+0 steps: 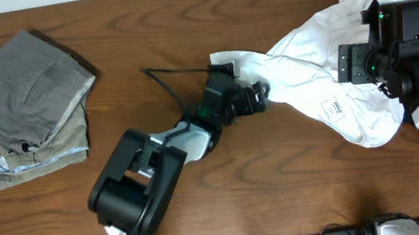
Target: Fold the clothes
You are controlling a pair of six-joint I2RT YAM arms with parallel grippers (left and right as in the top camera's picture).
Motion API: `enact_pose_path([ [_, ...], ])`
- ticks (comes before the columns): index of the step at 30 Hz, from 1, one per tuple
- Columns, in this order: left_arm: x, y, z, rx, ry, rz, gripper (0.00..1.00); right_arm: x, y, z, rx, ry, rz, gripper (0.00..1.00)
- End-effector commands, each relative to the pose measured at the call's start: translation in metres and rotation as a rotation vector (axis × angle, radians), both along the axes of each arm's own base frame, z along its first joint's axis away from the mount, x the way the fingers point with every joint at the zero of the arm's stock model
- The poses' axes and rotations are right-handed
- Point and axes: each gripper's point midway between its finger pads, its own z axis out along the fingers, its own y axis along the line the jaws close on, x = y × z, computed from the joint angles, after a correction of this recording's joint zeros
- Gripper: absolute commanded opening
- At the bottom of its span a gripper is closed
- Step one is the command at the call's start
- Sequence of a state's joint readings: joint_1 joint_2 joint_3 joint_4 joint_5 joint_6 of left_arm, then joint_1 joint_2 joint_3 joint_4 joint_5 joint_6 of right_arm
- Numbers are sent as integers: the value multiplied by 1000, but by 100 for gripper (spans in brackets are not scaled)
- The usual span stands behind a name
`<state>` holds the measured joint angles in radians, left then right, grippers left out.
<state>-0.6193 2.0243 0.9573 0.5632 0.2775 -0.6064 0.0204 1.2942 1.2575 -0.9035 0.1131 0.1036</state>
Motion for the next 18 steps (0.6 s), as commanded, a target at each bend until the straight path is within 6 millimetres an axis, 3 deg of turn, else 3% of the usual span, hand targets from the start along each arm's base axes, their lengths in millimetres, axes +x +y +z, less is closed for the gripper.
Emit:
enact_pose_path([
  [1,8,-7,-5,3,-3,13,96,-1,-4,8,-1,-20,-23,89],
  [2,10,-8,-4,2,-6,15,91,-1,-4,8,-1,-20,-23,88],
  [6,22,-2,1,14,-45,67,44,-1,-4,8,-1,-20,-22,88],
  [10,27,3,2,9,-51,81,6,-1,-4,8,-1,-19,-23,88],
  [15,37,33,3,53,-13,128,6,-2,-4,7,-2,-15,-23,88],
  [18,44,65,19,143,-46,120,6,-4,-4,6,-2,-8,-23,88],
])
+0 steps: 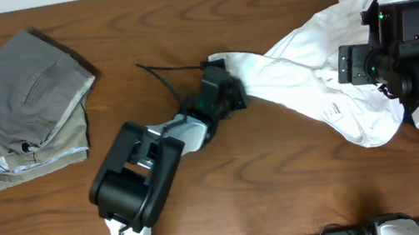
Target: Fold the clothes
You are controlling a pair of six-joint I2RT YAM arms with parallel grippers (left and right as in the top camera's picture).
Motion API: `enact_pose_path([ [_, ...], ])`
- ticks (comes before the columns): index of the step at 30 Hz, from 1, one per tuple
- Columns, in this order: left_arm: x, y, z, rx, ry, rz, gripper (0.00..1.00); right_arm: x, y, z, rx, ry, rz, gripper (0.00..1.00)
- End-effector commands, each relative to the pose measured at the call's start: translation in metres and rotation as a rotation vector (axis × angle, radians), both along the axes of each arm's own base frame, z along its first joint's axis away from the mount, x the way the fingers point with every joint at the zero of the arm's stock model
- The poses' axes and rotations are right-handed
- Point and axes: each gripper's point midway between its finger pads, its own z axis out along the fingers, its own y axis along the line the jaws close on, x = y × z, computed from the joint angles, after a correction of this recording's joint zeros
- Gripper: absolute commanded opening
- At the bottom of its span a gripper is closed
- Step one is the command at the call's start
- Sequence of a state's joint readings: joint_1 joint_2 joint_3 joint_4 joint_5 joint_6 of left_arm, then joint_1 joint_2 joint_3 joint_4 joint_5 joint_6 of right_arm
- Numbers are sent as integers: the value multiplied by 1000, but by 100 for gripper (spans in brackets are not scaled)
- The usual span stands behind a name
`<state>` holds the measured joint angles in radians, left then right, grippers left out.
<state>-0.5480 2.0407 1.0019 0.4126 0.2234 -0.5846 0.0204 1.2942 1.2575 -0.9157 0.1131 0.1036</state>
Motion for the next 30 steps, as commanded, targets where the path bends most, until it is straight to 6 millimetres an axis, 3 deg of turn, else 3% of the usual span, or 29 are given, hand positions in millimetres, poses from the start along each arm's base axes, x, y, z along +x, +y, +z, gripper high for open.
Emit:
enact_pose_path([
  [1,27,39,52,81,-143,5,6,-1,-4,8,-2,-20,-23,89],
  [3,35,67,76,137,-195,16,6,-1,-4,8,-2,-20,-23,89],
  [7,58,149,135,152,-288,175,6,-1,-4,8,-2,-19,-23,89],
  [8,61,163,143,146,-299,199,17,-1,-4,7,-1,-19,-23,89],
  [9,62,181,152,135,-304,228,60,-2,-4,7,-1,-17,-23,89],
  [10,61,192,155,125,-295,237,91,-2,-4,7,-2,-16,-23,89],
  [11,57,200,154,115,-271,236,98,-2,-4,7,-2,-15,-23,89],
  [13,43,208,143,96,-183,220,98,-3,-4,6,-2,-12,-23,89],
  [17,0,202,103,102,62,172,98,-3,-4,6,-2,-11,-23,90],
  [20,-35,187,80,132,220,118,98,-3,-4,6,-2,-11,-23,91],
  [30,-127,122,52,297,459,-114,98,-3,-5,5,-4,-6,-23,93],
])
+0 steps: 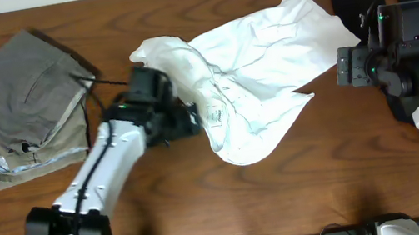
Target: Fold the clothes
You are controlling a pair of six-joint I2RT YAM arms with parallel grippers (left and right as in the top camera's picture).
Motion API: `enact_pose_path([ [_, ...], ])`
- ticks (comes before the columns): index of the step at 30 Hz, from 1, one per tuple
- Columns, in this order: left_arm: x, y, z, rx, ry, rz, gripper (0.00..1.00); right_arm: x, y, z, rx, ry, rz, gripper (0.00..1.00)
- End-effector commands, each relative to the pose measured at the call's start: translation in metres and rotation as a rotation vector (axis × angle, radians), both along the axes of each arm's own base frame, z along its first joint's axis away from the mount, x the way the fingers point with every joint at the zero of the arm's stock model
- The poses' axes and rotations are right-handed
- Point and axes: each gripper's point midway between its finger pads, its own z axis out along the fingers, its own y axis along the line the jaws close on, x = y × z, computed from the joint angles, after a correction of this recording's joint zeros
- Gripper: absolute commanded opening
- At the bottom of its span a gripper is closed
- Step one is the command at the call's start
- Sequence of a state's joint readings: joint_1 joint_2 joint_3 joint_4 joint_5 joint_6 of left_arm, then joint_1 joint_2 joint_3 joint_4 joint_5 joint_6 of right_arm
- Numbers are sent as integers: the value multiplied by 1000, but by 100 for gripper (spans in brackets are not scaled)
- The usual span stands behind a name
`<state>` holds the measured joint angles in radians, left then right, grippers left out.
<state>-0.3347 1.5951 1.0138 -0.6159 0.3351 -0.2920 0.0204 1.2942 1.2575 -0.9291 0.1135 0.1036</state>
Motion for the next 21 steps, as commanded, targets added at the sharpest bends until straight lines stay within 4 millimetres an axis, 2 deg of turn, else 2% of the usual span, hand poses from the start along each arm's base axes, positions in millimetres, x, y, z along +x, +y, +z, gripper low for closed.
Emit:
enact_pose_path([
  [1,-22,-13,-4,29,65,-15,98,-1,-5,7,-7,-19,-24,93],
  [4,-38,-26,-6,36,110,-22,98,-1,-5,6,-14,-16,-17,93],
  [6,-43,-36,-6,34,101,-58,100,-1,-5,6,-14,-15,-17,93],
  [14,-58,-72,-21,-7,74,-82,93,-2,-5,5,-14,-9,-17,93],
  [16,-59,-73,-25,-5,85,-57,93,-2,-5,5,-14,-9,-17,93],
  [21,-60,-59,-39,59,120,88,94,-2,-5,5,-14,-9,-17,93],
])
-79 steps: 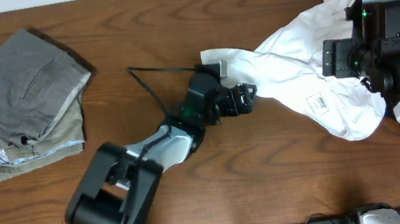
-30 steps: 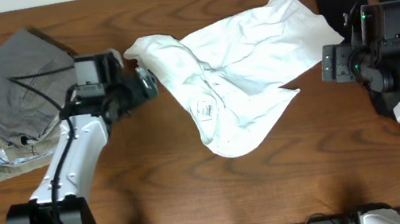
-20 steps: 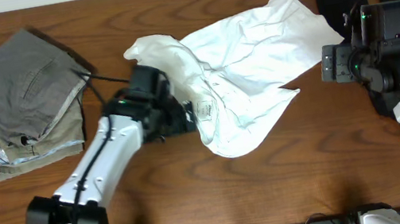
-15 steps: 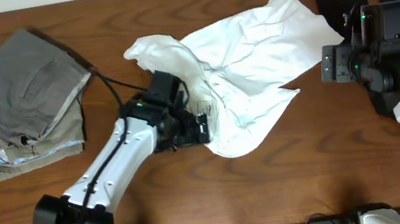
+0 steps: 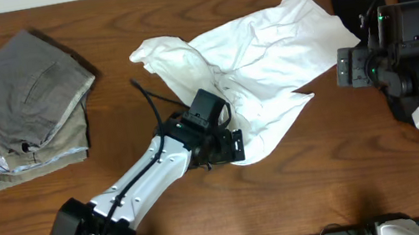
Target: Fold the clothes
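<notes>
A crumpled white shirt (image 5: 255,59) lies spread across the middle of the table. My left gripper (image 5: 229,146) is at the shirt's lower edge, its fingers apart over the cloth. My right gripper (image 5: 343,71) sits just off the shirt's right corner, and its fingers are hidden under the wrist. A black garment lies at the far right, partly beneath the right arm. A pile of folded grey and beige clothes (image 5: 22,105) rests at the left.
The left arm's cable (image 5: 152,101) loops over the table beside the shirt's left side. The table's front edge with the arm bases runs along the bottom. Bare wood (image 5: 353,171) shows in front of the shirt.
My left gripper has moved from the shirt's left part, near the pile, to the shirt's lower edge in the middle. The shirt and the right arm have hardly shifted.
At first the white shirt lay bunched at the right under my right gripper, with my left gripper reaching its near end. The left gripper then held that end. Later the shirt lay spread in the middle. The left gripper has now gone to its lower edge.
</notes>
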You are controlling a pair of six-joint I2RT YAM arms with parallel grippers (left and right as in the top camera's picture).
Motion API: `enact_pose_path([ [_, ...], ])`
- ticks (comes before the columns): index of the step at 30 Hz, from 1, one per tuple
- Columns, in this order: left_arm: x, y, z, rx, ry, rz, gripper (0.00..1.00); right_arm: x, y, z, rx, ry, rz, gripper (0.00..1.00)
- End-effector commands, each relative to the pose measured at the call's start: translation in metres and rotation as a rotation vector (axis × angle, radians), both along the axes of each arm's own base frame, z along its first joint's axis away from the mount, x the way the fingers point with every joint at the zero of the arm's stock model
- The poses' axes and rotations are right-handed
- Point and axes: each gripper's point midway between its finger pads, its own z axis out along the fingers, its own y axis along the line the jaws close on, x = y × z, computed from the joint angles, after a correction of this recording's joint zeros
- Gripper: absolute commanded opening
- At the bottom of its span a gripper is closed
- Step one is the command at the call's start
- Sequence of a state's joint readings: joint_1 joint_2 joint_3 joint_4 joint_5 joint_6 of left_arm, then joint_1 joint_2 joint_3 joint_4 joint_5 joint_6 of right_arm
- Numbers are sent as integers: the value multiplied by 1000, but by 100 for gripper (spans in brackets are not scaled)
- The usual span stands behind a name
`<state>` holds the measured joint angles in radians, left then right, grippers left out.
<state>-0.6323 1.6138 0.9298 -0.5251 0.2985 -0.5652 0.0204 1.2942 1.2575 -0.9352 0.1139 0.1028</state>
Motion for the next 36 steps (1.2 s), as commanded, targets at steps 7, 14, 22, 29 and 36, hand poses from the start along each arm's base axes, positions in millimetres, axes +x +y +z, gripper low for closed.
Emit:
enact_pose_path([
  [7,3,7,-28,59,30,162,93,-1,-5,6,-13,-16,-17,93],
  [14,-7,-11,-43,32,99,224,79,-1,-5,6,-13,-17,-17,93],
  [22,-3,-22,-41,4,75,237,59,-1,-5,6,-13,-17,-17,93],
  [29,23,9,-44,91,-15,292,6,-1,-5,6,-13,-17,-17,93],
  [36,71,84,-18,139,-128,380,6,-1,-5,6,-13,-17,-17,93],
])
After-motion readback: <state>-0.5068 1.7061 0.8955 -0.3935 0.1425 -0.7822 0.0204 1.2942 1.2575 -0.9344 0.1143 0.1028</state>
